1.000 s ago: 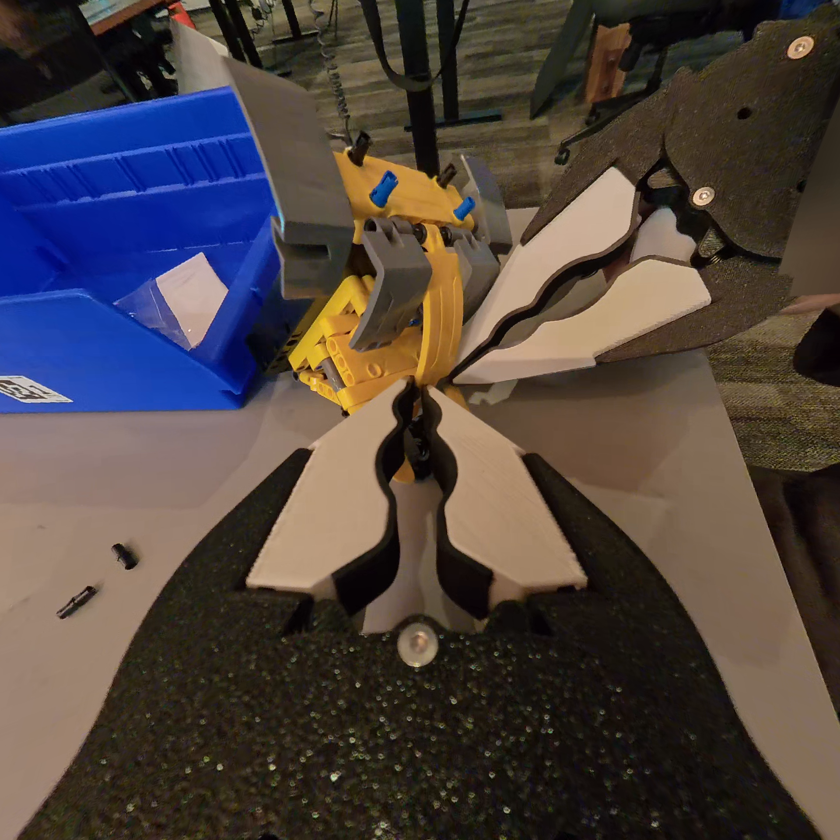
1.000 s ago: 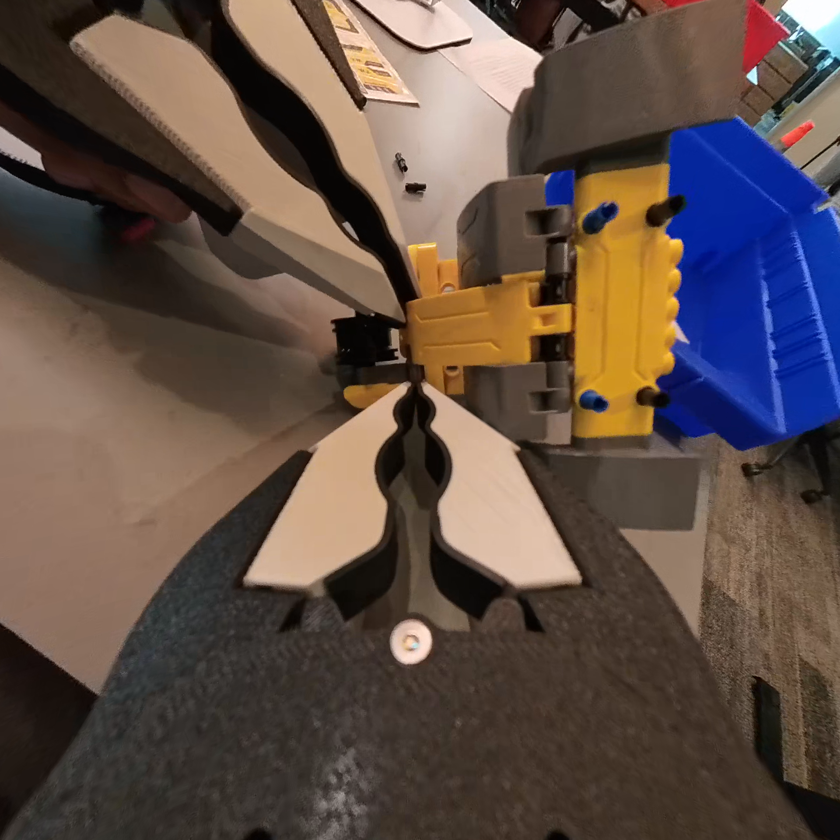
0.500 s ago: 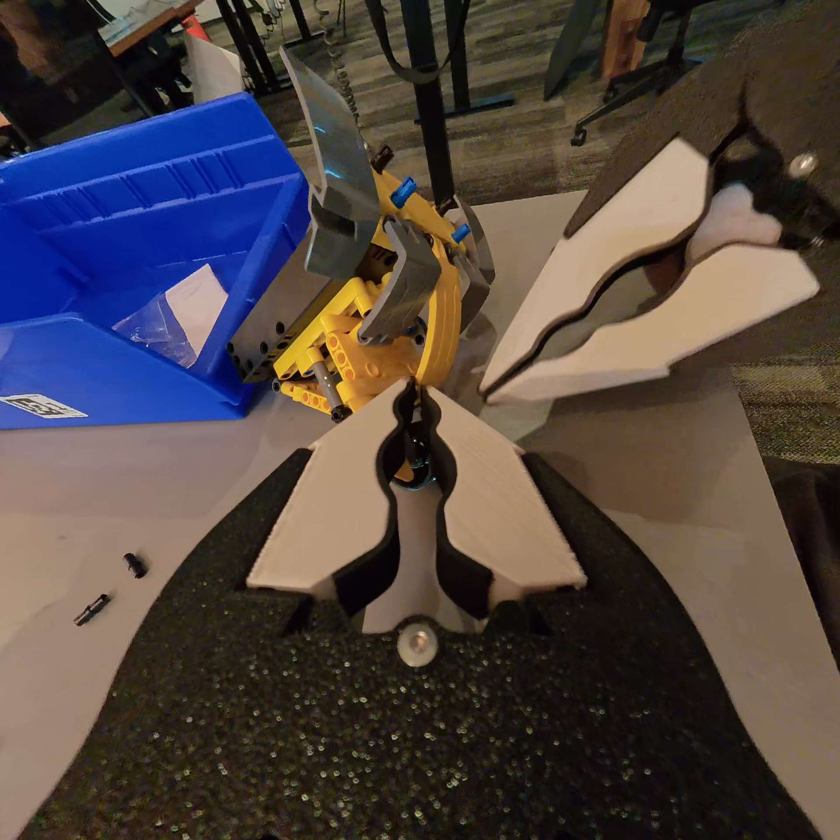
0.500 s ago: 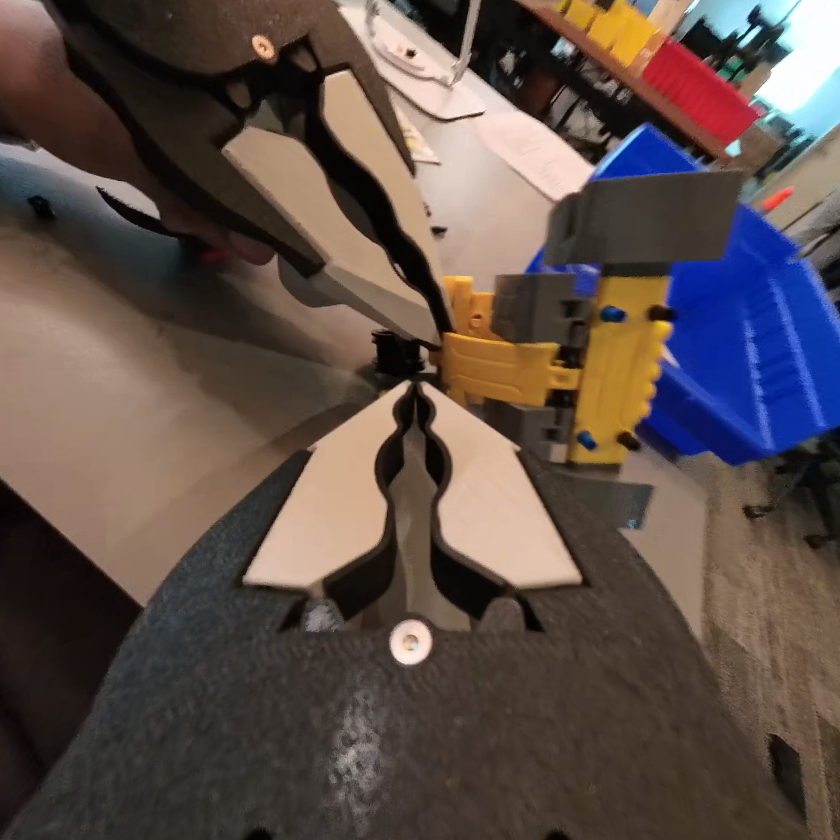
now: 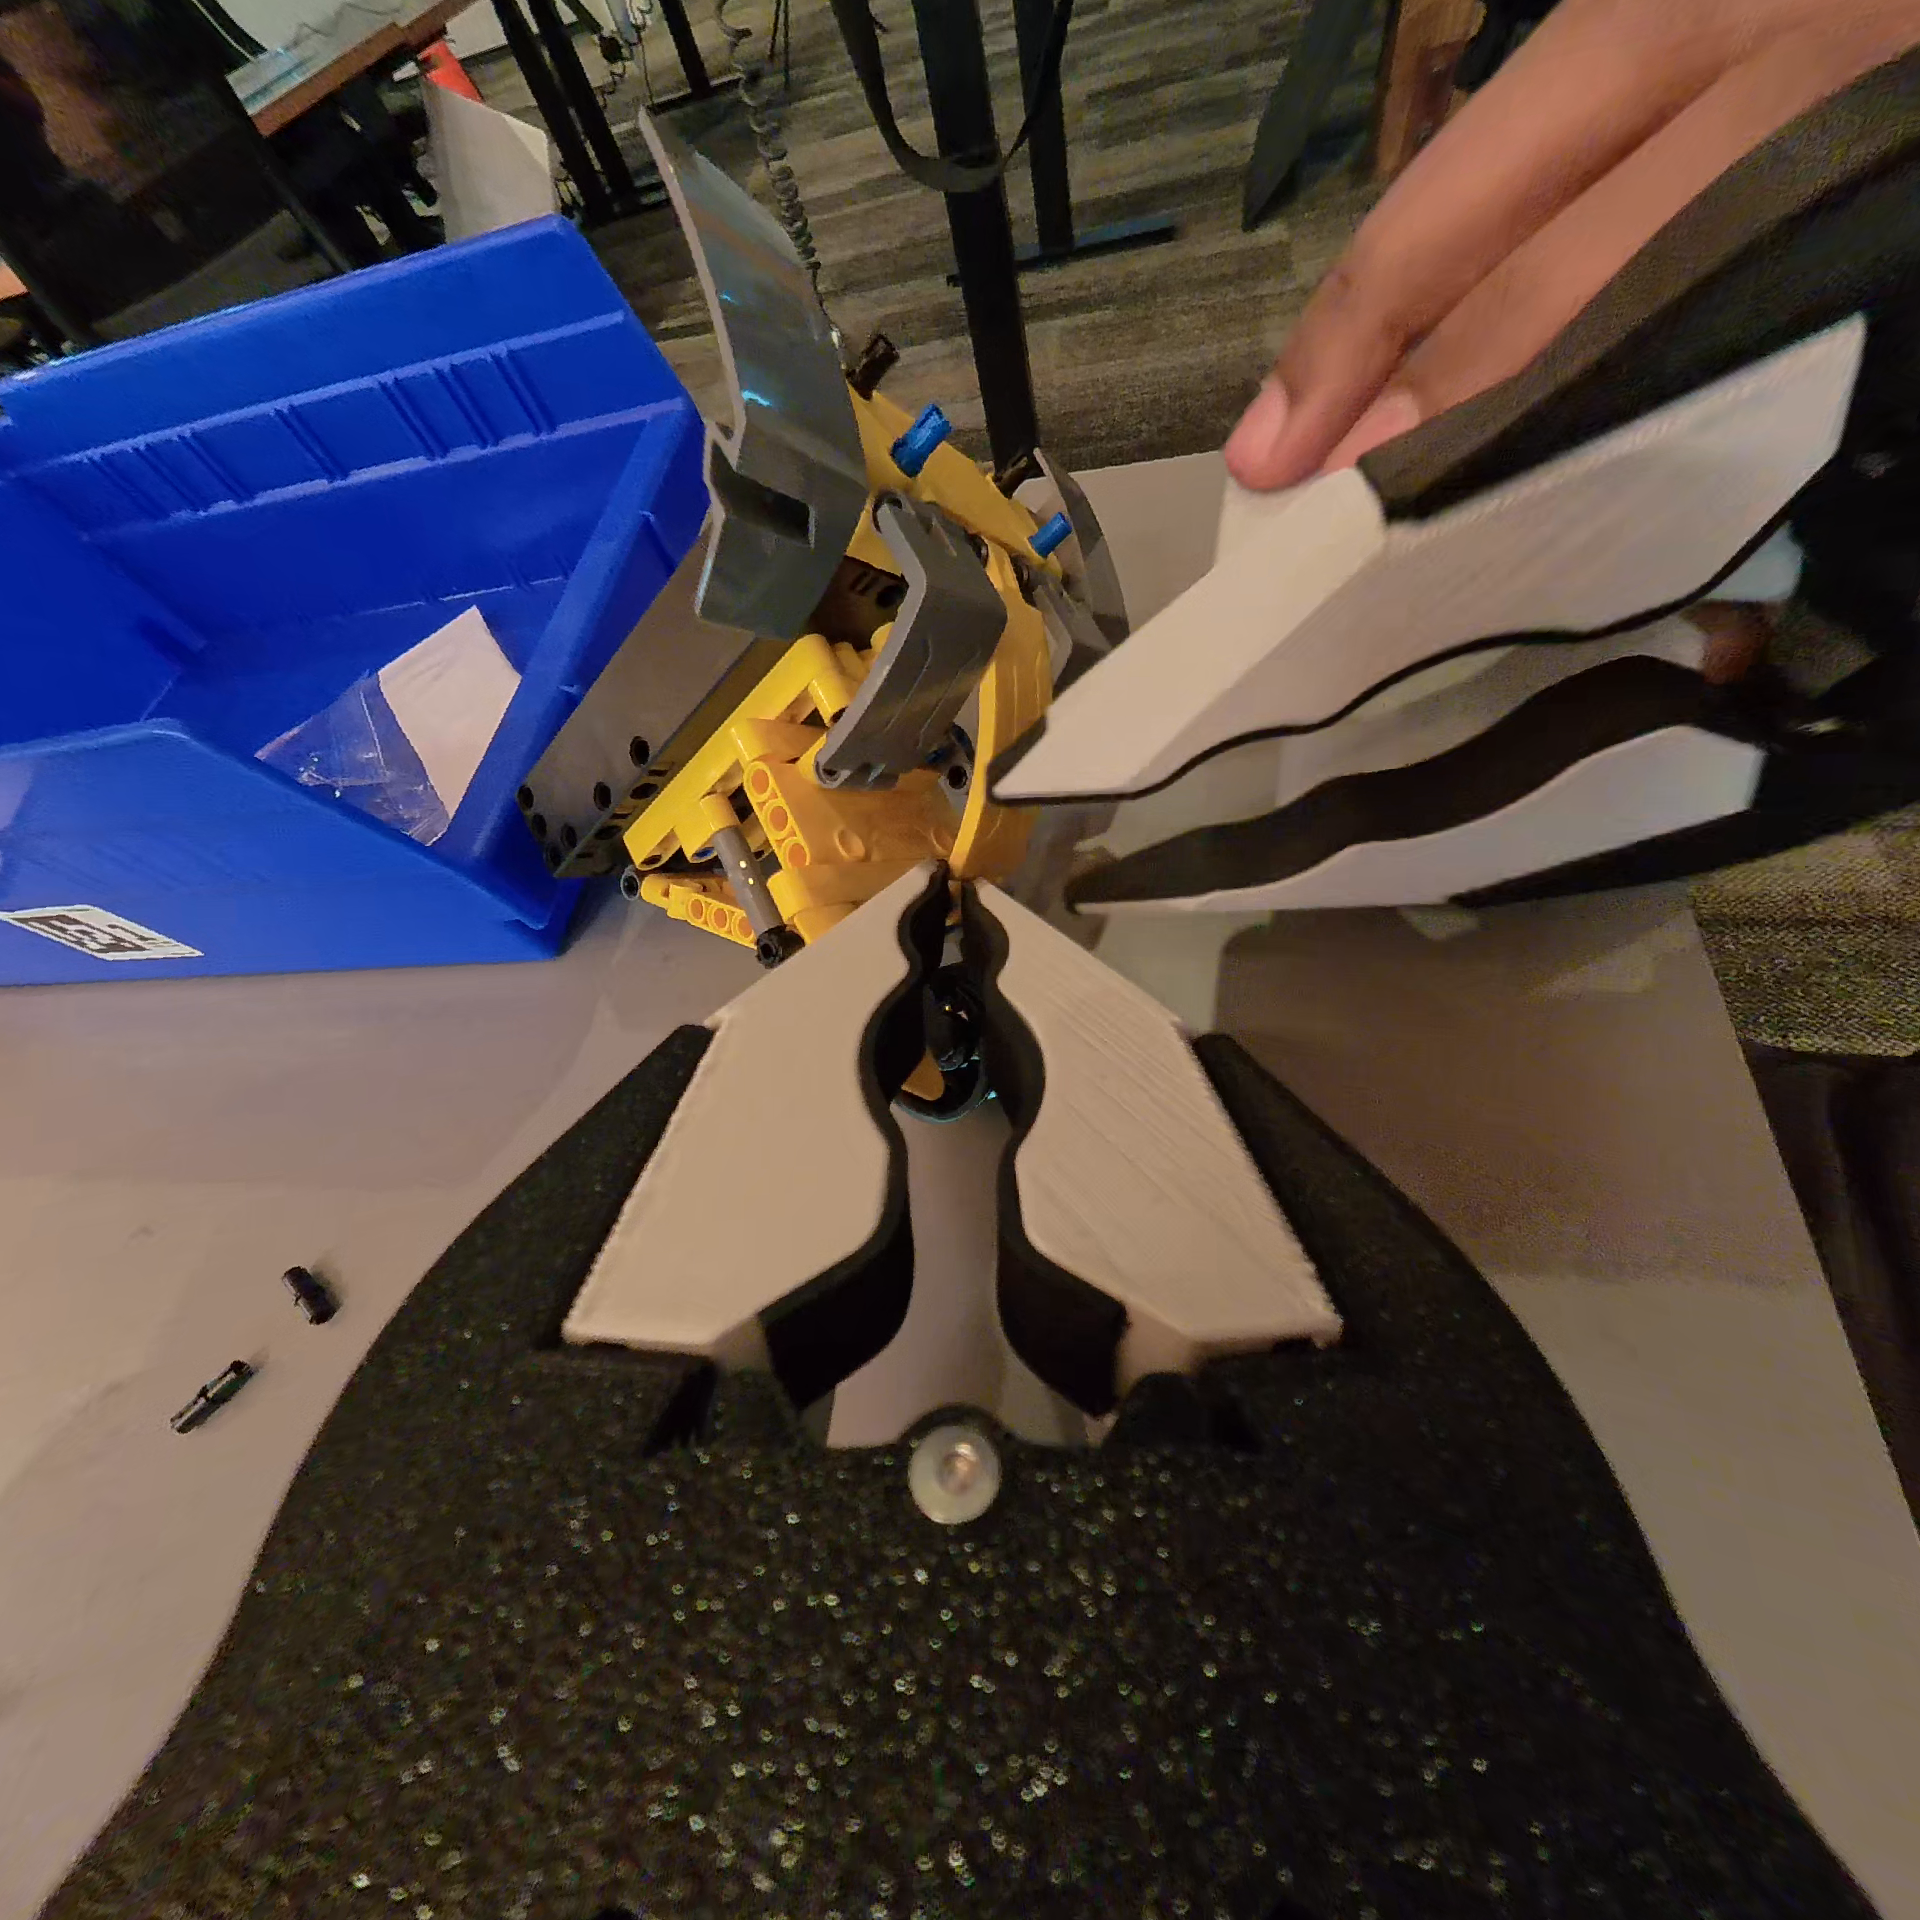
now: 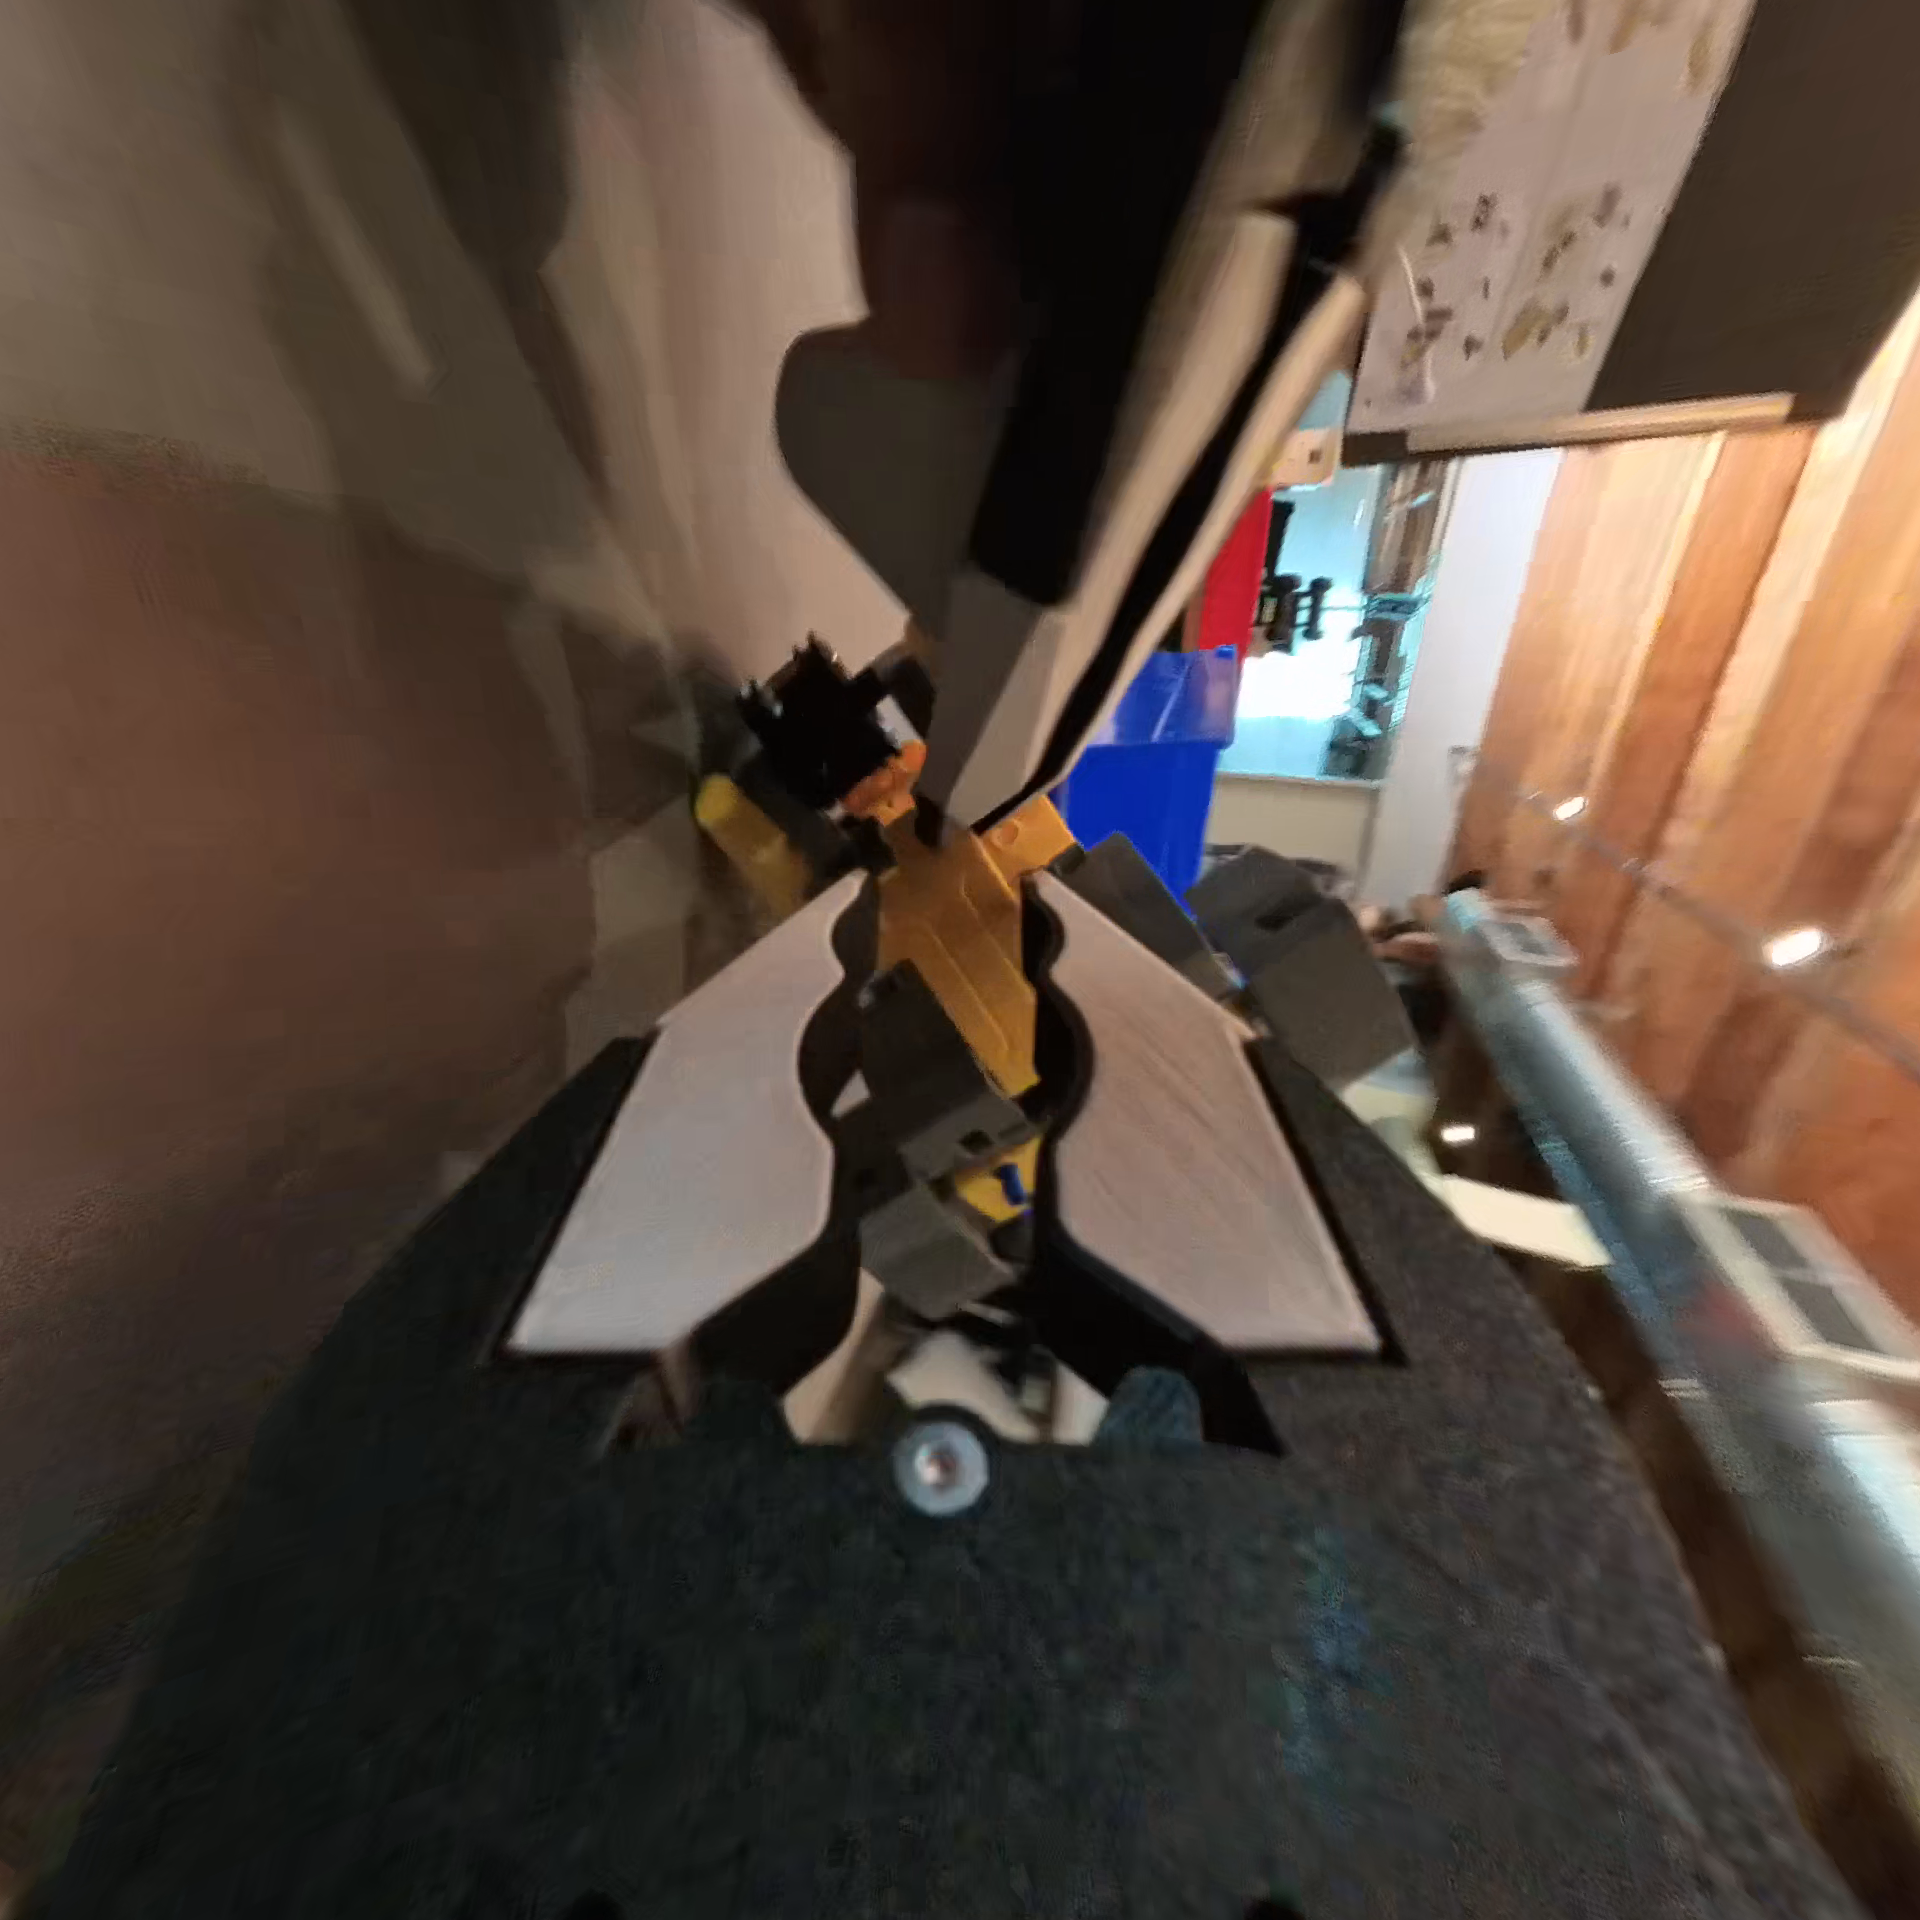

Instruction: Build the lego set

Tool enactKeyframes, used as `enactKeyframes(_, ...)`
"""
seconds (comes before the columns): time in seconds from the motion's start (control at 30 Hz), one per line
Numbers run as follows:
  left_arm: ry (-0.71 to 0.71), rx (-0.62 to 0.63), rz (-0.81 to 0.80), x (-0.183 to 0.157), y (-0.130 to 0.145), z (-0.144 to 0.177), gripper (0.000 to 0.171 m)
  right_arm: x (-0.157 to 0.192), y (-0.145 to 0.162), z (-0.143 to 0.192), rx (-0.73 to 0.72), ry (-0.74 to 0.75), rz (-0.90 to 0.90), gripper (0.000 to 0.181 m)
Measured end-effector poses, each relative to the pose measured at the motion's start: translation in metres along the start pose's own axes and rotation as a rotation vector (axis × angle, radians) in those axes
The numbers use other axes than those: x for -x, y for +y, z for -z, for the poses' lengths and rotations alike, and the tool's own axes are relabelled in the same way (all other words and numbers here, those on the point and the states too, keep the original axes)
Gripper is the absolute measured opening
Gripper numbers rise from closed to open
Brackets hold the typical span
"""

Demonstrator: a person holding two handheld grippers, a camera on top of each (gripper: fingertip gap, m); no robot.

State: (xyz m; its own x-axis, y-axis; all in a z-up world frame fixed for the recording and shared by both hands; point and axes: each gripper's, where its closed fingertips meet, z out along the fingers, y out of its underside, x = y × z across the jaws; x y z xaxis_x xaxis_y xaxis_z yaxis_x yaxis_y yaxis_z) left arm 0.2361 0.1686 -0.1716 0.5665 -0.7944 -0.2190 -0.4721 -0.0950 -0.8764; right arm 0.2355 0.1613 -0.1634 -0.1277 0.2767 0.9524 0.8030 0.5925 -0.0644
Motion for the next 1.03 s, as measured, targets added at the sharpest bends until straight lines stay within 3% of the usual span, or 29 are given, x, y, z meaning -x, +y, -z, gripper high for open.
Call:
enactKeyframes(0.1, 0.004, 0.000, 0.003, 0.000, 0.000, 0.000, 0.001, 0.000, 0.006, -0.008, 0.055, 0.036, 0.261, 0.029)
enactKeyframes(0.23, 0.014, 0.000, 0.014, 0.000, 0.000, 0.000, 0.001, 0.001, 0.005, -0.012, 0.042, 0.049, 0.395, 0.027)
enactKeyframes(0.43, 0.056, -0.012, 0.062, -0.002, 0.002, 0.010, 0.004, 0.003, -0.004, -0.008, 0.016, -0.003, 0.331, 0.025)
enactKeyframes(0.47, 0.085, -0.032, 0.082, -0.005, 0.000, 0.016, 0.010, 0.005, -0.004, -0.008, 0.021, -0.012, 0.324, 0.024)
enactKeyframes(0.57, 0.167, -0.122, 0.194, -0.004, -0.009, 0.036, 0.020, 0.006, -0.001, -0.011, 0.039, 0.002, 0.325, 0.024)
enactKeyframes(0.67, 0.160, -0.169, 0.337, 0.015, -0.013, 0.047, 0.022, 0.004, -0.002, -0.012, 0.035, 0.016, 0.301, 0.024)
enactKeyframes(0.77, 0.120, -0.125, 0.391, 0.025, -0.003, 0.043, 0.024, 0.004, -0.002, -0.013, 0.042, 0.032, 0.293, 0.024)
enactKeyframes(1.03, 0.103, -0.012, 0.326, 0.014, 0.013, 0.029, 0.024, 0.005, -0.003, -0.008, 0.052, 0.040, 0.301, 0.024)
